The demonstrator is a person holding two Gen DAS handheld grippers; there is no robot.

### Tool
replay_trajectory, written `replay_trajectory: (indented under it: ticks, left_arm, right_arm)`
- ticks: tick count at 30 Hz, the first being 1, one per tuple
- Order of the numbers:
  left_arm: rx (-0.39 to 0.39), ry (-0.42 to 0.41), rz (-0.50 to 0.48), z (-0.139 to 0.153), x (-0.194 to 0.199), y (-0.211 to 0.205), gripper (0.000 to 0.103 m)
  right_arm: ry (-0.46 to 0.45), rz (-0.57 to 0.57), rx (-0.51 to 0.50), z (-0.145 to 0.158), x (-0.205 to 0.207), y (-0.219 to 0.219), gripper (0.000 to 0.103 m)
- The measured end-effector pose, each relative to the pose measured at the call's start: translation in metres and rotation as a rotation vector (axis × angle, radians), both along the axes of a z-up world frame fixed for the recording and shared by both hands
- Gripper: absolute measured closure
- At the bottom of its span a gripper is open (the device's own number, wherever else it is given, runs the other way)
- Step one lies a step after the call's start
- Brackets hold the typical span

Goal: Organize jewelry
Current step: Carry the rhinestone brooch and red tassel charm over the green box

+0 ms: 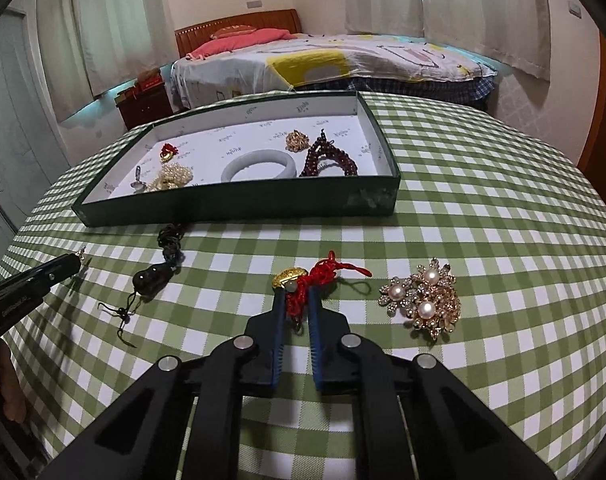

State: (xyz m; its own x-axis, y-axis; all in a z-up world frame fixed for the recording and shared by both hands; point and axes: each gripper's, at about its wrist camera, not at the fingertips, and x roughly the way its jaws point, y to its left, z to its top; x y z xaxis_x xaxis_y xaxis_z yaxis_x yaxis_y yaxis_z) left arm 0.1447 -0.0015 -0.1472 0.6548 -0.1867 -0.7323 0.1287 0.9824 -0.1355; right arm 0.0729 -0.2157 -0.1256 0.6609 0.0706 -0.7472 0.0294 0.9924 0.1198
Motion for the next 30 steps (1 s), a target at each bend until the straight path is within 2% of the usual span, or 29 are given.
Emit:
replay_trajectory:
  ticks: [9, 19, 30]
  left_arm:
    - [-0.012, -0.025, -0.008, 0.011, -0.003, -0.001, 0.090]
    - [-0.032, -0.098, -0.043, 0.045, 0.000, -0.013, 0.090]
    - [-0.033, -0.189, -0.090, 0.076, 0.029, -0.039, 0.090]
  right_arm:
    - [-0.062, 0.007, 0.012, 0.019, -0.005, 0.002, 0.092]
    - [-0.151, 0.023, 0.022, 0.048, 0.001, 0.004, 0.092]
    - [-0.253, 0.076, 0.025, 0.082, 0.039, 0.019, 0.092]
